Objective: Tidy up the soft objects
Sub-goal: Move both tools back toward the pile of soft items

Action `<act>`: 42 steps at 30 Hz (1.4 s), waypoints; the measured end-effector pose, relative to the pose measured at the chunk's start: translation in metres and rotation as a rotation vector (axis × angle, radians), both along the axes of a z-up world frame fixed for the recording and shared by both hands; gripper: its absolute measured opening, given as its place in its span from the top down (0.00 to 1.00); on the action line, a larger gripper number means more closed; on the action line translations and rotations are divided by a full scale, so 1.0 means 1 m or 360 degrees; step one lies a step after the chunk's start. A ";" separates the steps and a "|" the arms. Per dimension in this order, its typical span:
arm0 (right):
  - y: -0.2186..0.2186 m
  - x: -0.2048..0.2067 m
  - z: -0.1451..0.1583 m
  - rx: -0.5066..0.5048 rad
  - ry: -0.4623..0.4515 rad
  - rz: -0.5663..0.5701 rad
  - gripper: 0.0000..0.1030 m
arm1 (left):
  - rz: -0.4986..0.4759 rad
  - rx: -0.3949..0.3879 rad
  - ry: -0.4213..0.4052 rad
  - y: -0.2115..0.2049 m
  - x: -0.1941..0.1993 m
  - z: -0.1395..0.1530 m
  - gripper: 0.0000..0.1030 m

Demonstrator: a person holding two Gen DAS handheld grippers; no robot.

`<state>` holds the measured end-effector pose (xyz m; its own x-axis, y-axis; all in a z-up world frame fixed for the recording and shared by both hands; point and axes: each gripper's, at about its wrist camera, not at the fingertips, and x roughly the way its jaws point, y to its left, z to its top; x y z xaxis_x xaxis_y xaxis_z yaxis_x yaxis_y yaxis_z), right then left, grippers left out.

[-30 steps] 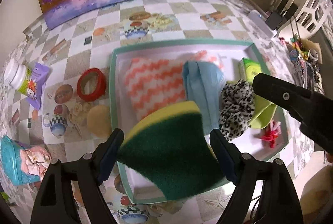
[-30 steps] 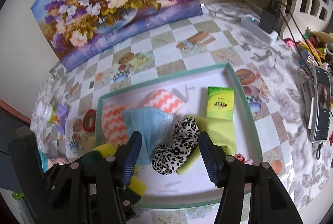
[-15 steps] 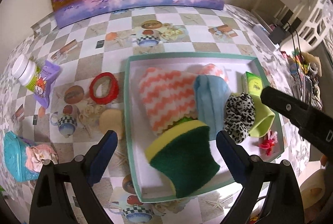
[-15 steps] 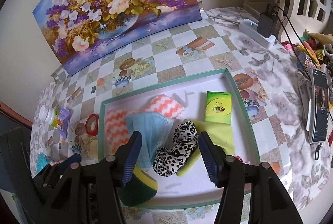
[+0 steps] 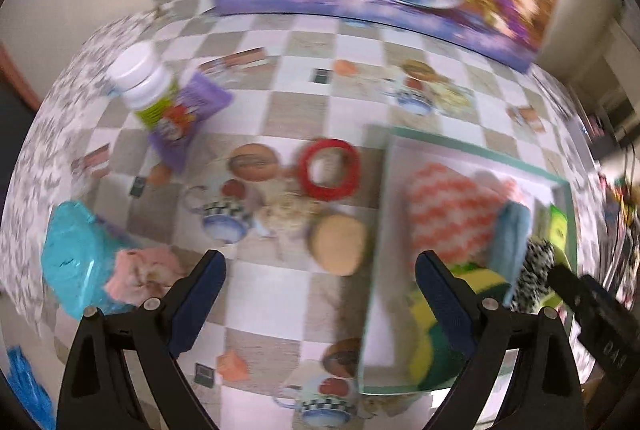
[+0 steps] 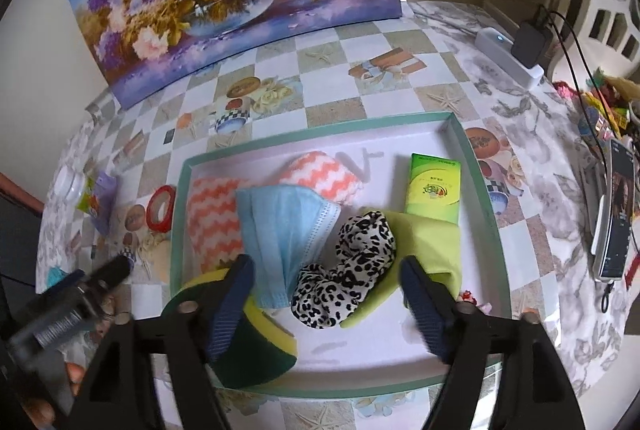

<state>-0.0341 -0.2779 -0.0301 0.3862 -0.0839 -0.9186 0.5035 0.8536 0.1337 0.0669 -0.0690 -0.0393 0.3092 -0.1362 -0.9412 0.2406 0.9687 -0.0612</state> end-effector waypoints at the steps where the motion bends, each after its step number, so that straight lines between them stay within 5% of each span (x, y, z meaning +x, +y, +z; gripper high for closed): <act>1: 0.002 0.001 0.001 -0.0022 -0.0004 0.0005 0.02 | 0.0029 -0.0001 0.0004 0.006 0.003 0.000 0.07; 11: 0.020 0.009 0.002 -0.0098 0.0000 0.0077 0.00 | 0.0195 -0.0027 0.0036 0.043 0.017 0.000 0.07; 33: 0.054 0.023 0.003 -0.0183 0.0030 0.0242 0.00 | 0.0194 -0.0035 0.0083 0.065 0.026 -0.001 0.07; 42: 0.084 0.039 0.016 -0.0091 -0.0092 0.0328 0.00 | 0.0204 -0.0055 0.0084 0.095 0.041 0.008 0.07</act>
<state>0.0047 -0.1939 -0.0144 0.4526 -0.0489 -0.8904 0.3102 0.9448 0.1058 0.1080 0.0256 -0.0317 0.2761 -0.1315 -0.9521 0.1106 0.9884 -0.1045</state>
